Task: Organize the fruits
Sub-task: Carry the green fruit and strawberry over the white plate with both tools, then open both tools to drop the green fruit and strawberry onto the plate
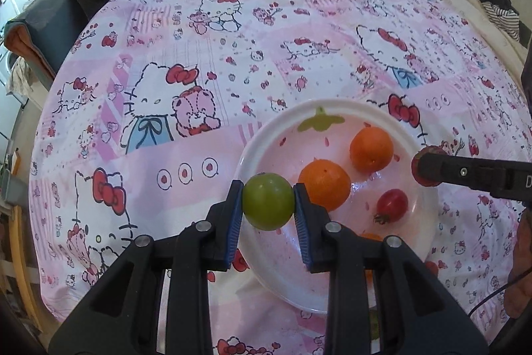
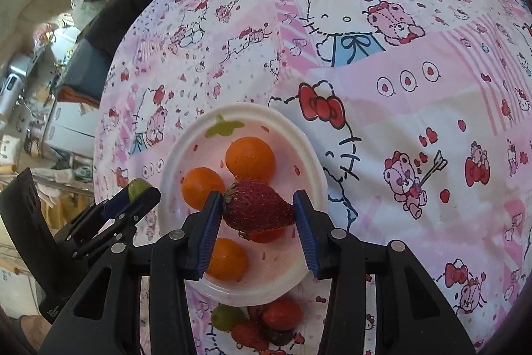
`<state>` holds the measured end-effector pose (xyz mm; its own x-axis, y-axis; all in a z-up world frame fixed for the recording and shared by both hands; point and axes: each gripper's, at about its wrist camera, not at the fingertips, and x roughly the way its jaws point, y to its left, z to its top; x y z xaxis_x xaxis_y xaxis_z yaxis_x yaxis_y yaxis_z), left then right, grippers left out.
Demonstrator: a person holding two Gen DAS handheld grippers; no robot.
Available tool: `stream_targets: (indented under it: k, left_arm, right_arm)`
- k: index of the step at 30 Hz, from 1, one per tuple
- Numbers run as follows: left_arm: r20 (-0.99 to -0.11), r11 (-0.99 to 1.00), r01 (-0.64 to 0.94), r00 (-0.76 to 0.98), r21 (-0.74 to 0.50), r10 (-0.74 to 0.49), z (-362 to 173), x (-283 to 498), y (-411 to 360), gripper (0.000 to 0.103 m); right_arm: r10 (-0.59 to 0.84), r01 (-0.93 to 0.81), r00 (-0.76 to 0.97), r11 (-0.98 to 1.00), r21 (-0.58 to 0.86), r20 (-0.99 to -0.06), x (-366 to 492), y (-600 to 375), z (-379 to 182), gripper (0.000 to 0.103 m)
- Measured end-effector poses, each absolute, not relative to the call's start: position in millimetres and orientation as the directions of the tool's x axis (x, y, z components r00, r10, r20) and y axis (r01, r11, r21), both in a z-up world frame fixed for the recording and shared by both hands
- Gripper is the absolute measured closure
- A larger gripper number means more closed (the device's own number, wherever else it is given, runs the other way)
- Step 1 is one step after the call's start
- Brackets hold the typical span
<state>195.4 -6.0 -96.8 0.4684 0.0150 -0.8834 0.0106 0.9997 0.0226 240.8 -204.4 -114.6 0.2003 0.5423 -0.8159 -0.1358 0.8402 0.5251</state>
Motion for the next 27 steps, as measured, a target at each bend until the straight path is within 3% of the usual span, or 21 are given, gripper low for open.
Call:
stream_targets:
  k: [23, 26, 27]
  left_arm:
    - [-0.89, 0.999, 0.042, 0.456, 0.028, 0.006, -106, 197, -12, 0.076]
    - [-0.897, 0.999, 0.045, 0.443, 0.013, -0.009, -106, 197, -13, 0.071]
    - [-0.898, 0.999, 0.046, 0.441, 0.008, -0.013, -106, 196, -14, 0.058]
  right_arm:
    - [0.504, -0.206, 0.215, 0.861, 0.465, -0.837, 238, -185, -112, 0.054]
    - [0.512, -0.203, 0.228, 0.857, 0.474, -0.828, 238, -186, -109, 0.037]
    - [0.511, -0.204, 0.235, 0.857, 0.473, -0.827, 238, -186, -108, 0.032]
